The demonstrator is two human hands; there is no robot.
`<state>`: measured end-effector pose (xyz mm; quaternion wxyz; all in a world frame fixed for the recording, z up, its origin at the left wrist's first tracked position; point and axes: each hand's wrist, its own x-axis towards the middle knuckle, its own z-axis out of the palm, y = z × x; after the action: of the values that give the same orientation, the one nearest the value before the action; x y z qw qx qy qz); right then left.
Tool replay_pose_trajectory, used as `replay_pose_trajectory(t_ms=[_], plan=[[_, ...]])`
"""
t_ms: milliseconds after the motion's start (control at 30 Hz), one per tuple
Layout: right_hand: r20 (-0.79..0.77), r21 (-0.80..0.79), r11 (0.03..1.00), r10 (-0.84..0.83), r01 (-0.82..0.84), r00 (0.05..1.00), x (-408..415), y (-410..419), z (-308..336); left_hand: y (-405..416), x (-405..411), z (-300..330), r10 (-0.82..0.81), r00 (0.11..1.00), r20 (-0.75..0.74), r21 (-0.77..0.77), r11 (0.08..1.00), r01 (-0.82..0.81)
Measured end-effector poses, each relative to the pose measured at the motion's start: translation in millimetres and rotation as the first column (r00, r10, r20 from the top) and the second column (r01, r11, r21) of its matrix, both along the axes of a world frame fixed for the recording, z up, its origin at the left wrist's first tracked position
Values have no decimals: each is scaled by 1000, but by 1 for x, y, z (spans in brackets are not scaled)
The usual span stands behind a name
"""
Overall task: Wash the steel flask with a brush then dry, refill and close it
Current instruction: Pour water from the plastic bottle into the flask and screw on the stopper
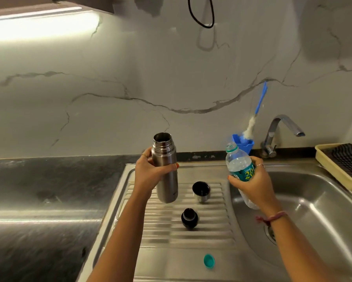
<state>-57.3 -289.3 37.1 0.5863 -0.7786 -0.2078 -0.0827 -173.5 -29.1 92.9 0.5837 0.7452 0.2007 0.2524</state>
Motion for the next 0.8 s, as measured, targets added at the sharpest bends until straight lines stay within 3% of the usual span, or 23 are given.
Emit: replay_pose_trajectory(t_ms=[367,800], plan=[[-5,-104,994,-30,30,1000,-3,-7,-25,18,2,-39,56,994,-90,-20,998,-58],[-46,-77,996,-56,52,997,-4,-13,-47,19,4,-59,56,991,-124,-68,996,-65]])
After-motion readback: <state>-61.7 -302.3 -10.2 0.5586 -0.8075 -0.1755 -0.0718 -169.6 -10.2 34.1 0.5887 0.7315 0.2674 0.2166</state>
